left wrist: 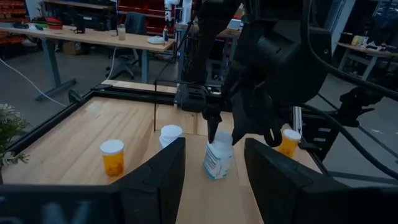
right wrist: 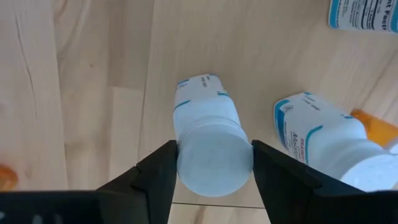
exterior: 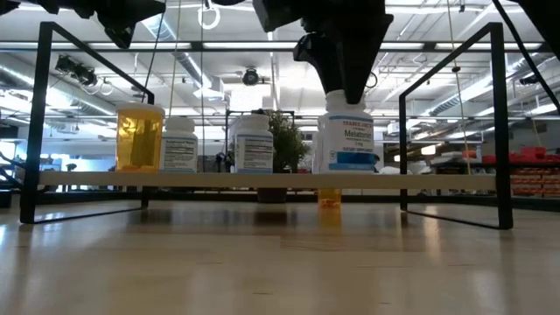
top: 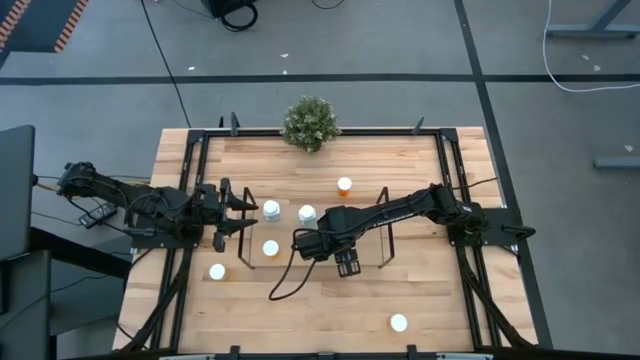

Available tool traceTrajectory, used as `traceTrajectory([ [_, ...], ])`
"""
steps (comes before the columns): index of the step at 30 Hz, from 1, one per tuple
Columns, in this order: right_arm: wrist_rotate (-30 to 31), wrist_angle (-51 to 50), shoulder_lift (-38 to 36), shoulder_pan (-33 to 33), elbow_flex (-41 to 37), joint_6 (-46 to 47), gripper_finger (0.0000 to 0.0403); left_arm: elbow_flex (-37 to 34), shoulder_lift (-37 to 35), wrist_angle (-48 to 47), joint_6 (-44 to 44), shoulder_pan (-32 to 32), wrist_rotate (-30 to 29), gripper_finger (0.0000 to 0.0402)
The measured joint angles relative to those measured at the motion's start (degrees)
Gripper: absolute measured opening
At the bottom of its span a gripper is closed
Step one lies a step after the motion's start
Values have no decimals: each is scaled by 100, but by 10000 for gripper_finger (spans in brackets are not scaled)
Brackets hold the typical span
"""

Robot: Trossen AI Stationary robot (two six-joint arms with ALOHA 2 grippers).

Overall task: Pick and place medicine bottles onto shelf by color
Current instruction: Put the white pill bottle on the shelf

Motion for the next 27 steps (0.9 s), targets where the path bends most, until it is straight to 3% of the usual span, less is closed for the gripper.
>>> traceTrajectory([
  [4,-1,4,0,0,0,73,204,0,0,-41,-76,0,0,172],
  [14,188,13,6,312,0,1808,204,0,0,-42,-87,0,0,172],
  [23,544,28,-29,697,-59,1472,204,0,-2,-42,-102,0,0,172],
  [27,658,32,-325,654,-486,1456,204,0,-2,-54,-102,0,0,172],
])
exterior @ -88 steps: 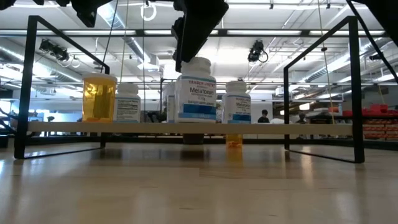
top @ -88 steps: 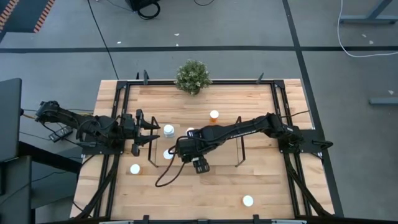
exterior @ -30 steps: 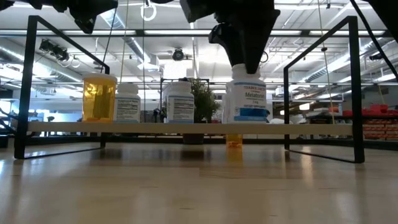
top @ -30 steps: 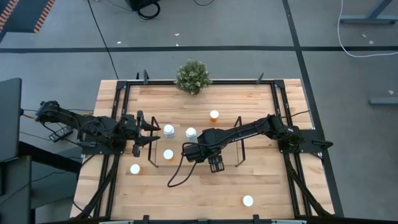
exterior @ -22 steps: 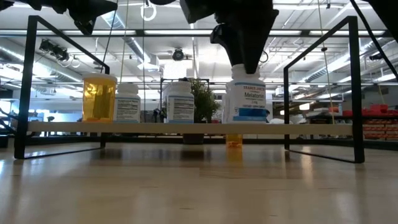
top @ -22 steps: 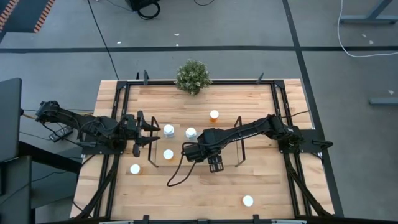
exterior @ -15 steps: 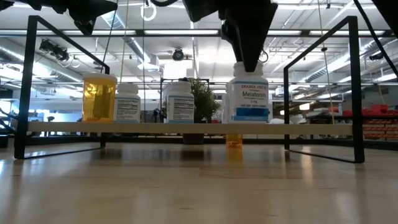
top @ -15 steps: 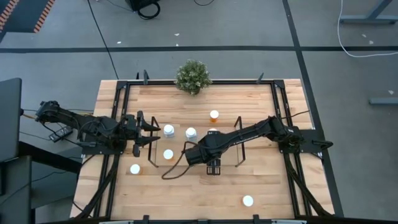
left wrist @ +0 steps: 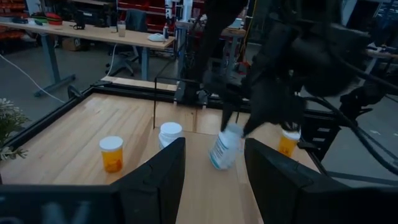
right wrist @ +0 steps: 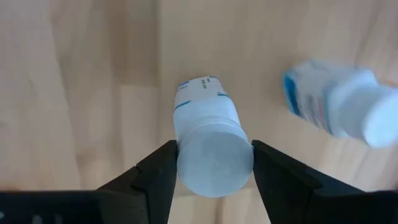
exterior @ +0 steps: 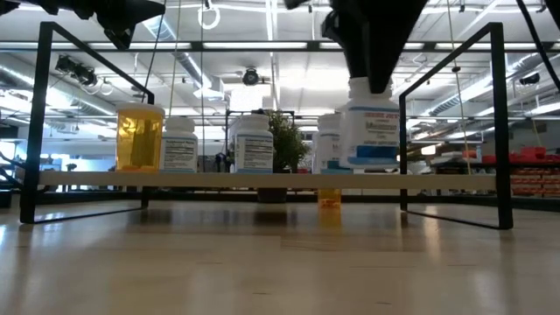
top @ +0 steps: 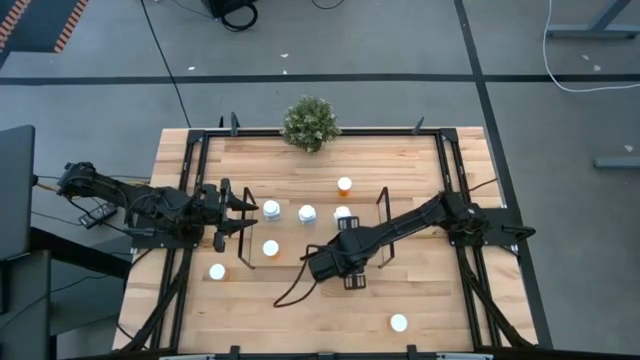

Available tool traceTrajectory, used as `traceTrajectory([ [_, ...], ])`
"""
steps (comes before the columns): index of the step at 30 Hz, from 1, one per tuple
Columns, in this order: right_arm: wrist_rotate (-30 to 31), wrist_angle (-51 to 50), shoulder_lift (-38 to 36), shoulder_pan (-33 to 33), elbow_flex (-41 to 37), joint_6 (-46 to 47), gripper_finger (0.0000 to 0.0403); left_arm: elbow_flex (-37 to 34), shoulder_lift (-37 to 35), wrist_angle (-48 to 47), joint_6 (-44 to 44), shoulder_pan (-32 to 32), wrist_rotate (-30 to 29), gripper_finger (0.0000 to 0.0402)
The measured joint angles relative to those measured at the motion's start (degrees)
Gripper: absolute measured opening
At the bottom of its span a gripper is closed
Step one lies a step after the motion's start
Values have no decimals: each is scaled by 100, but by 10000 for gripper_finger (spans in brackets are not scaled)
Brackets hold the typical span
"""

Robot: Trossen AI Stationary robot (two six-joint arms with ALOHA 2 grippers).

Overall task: Pick and place medicine bottles onto shelf by color
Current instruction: Put the white pill bottle on the shelf

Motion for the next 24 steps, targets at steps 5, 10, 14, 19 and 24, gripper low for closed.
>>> traceTrajectory([
  [5,183,193,-973,-207,-1323,129,204,0,2,-5,6,0,-2,172],
  [10,191,1664,-2361,-502,-2839,196,204,0,2,-5,16,2,-137,172],
  [14,-7,2359,-3221,-734,-3744,317,204,0,2,-4,22,7,-177,172],
  [19,-359,2330,-3567,-966,-4129,311,204,0,1,0,119,7,-180,172],
  [24,-445,2334,-3229,-970,-3798,-17,204,0,0,34,153,7,-197,172],
])
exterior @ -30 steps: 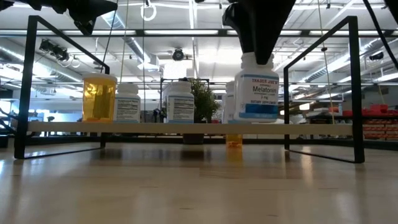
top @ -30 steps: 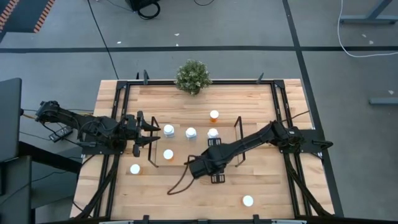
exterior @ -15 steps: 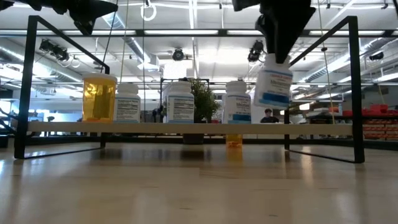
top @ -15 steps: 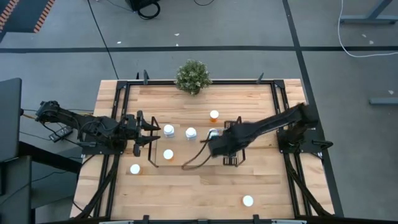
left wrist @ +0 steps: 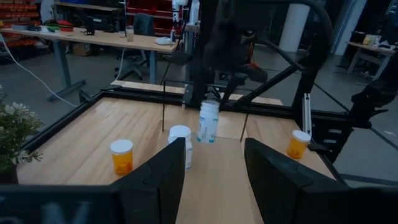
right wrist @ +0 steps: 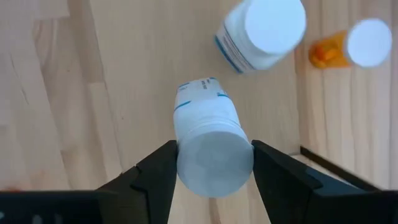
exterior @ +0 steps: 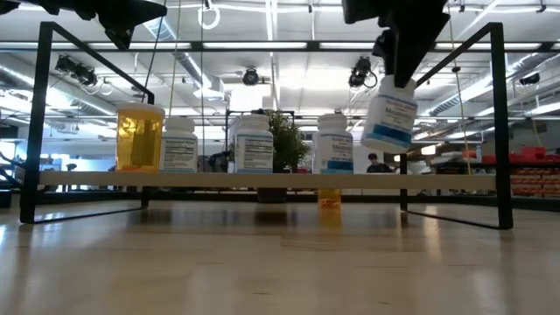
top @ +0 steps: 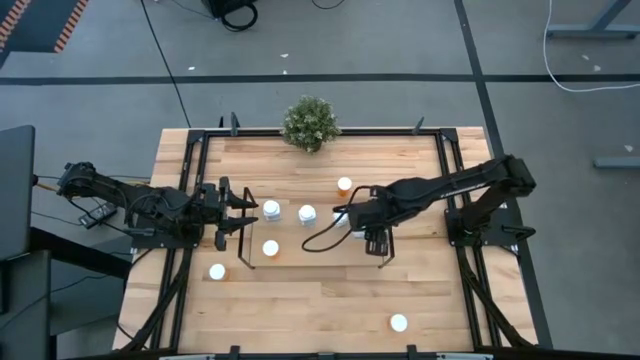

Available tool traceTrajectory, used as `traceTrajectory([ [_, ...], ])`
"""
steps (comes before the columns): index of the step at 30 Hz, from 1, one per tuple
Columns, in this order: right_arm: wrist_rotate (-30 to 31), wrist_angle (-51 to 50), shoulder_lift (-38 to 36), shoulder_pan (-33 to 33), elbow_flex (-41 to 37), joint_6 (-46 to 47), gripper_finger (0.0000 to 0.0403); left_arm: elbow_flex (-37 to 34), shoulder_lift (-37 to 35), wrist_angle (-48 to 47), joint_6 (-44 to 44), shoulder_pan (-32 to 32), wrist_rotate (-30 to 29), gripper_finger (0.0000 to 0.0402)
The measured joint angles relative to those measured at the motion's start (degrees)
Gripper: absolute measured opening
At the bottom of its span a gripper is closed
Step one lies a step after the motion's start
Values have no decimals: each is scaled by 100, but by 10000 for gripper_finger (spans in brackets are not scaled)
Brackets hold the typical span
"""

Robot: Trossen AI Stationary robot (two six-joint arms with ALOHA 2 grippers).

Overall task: Pick and place medicine bottles onto shelf by color
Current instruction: Put the white pill bottle on the shelf

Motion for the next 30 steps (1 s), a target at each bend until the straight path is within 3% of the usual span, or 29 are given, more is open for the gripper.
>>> traceTrajectory([
  [10,22,-744,1175,-415,784,-537,204,0,2,-32,-31,0,0,172],
  [30,-170,-965,1030,-734,787,-789,204,0,2,-83,-46,0,2,172],
])
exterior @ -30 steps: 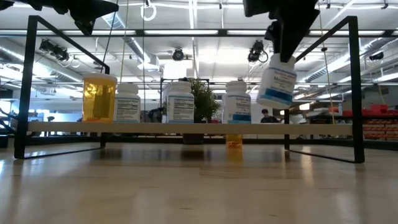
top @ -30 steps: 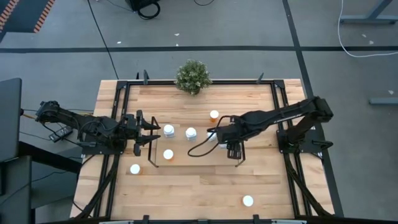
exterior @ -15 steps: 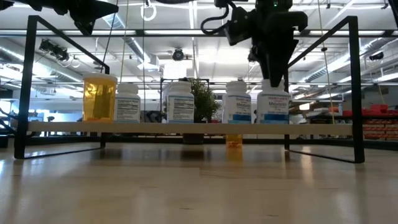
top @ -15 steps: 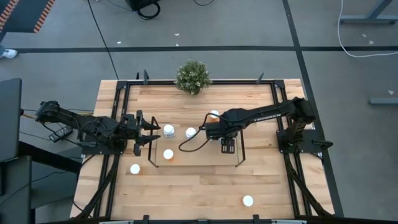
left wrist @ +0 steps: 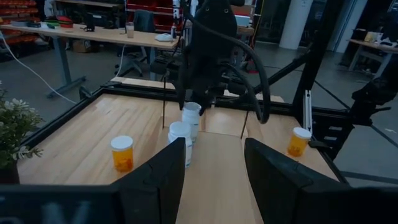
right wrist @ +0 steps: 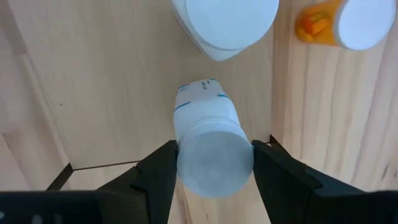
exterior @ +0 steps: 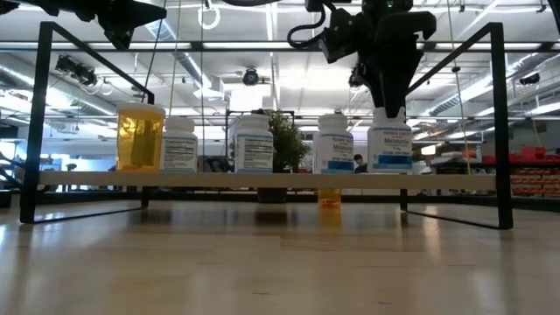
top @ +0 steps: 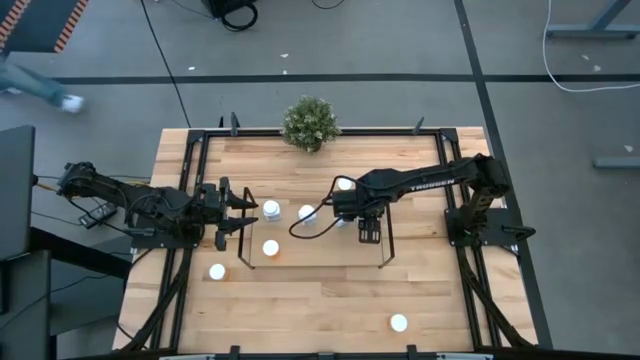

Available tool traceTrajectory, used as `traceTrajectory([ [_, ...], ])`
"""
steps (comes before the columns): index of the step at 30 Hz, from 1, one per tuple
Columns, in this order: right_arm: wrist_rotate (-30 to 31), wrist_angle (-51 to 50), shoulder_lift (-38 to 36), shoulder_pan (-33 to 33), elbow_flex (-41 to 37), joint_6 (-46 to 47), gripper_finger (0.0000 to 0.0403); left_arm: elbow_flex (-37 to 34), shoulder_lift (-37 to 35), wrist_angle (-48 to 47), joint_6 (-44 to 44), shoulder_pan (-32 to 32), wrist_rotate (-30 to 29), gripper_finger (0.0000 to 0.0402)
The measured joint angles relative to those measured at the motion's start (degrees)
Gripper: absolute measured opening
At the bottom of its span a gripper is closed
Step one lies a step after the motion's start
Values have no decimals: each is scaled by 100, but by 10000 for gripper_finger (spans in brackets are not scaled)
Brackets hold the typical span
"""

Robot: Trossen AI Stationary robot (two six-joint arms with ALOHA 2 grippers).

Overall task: Pick and place medicine bottles onto shelf by color
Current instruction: Put the white pill bottle on the shelf, then put the top orange pill bottle on the shelf

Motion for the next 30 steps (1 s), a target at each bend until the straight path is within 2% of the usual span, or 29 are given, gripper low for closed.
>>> traceTrajectory([
  [4,-20,2,0,-4,0,-34,210,0,0,-6,-2,0,0,172],
  [13,69,133,0,-3,-2,-34,261,0,0,-46,-7,0,0,172],
  [24,99,122,-18,-2,-1,-87,264,0,0,-44,-5,0,0,172],
  [30,111,-101,-25,1,449,13,264,0,0,-47,-6,0,0,172],
])
